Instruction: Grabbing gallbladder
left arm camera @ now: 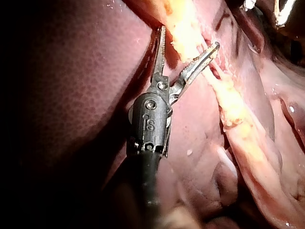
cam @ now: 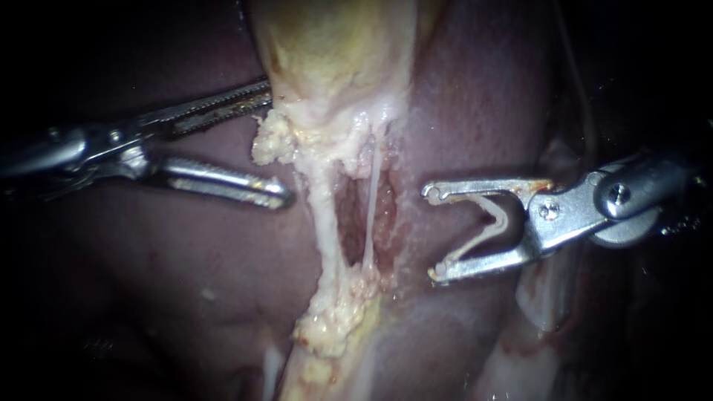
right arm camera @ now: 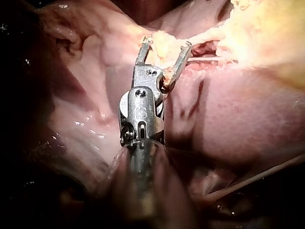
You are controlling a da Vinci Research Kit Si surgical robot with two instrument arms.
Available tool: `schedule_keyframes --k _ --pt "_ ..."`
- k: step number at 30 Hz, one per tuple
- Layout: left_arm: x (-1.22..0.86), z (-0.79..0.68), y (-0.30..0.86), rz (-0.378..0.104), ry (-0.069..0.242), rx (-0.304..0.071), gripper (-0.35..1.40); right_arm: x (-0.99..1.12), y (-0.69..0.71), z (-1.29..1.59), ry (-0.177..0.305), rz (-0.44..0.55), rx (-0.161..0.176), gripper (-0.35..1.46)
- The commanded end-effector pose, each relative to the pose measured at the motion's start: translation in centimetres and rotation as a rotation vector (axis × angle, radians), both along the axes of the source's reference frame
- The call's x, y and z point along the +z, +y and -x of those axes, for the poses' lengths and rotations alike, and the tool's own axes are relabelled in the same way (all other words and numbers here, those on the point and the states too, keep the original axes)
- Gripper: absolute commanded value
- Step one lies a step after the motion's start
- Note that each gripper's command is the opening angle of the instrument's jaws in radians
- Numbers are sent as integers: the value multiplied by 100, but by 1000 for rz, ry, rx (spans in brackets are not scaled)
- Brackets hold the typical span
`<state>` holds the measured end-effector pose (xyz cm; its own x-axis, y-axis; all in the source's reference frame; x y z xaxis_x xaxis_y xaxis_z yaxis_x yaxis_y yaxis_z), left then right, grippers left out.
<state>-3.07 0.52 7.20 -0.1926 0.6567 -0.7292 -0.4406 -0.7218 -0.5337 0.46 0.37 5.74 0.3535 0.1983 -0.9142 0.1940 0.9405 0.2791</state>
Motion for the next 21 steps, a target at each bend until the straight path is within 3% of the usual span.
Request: schedule_keyframes --k 1,5,11,17,21 --pt "2 -1 0 -8 0 -5 31 0 0 0 0 0 0 50" --pt "9 -6 0 -21 -1 -15 19 0 0 0 0 0 0 50" --pt "11 -12 -2 -35 38 3 -35 0 0 0 0 0 0 50" --pt "-6 -20 -6 -66 41 -1 -35 0 0 0 0 0 0 50" --pt "-25 -30 -1 -77 36 2 -35 0 0 0 0 0 0 50"
